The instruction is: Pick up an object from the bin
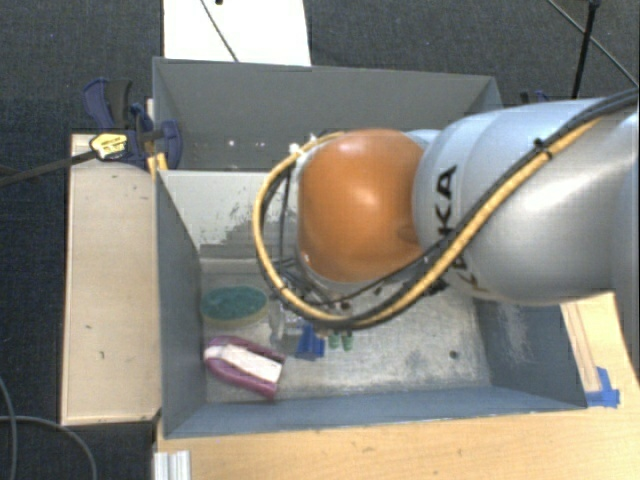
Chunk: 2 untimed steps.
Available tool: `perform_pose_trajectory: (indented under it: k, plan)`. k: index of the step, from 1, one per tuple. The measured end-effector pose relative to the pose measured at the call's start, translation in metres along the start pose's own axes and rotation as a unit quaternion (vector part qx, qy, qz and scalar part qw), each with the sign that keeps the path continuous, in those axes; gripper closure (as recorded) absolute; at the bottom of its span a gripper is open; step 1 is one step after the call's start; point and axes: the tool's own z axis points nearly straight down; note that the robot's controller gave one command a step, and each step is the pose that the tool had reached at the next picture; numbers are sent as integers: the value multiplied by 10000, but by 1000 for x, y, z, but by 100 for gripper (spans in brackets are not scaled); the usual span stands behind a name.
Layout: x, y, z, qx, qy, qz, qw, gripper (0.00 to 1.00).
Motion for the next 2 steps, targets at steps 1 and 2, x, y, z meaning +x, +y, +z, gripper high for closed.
perform_pose_trajectory:
  k: [1, 2]
  plan:
    - [0, 0, 0, 1, 1, 17, 10000, 0]
    - [-52, -39, 150, 20, 58, -151, 9999, 0]
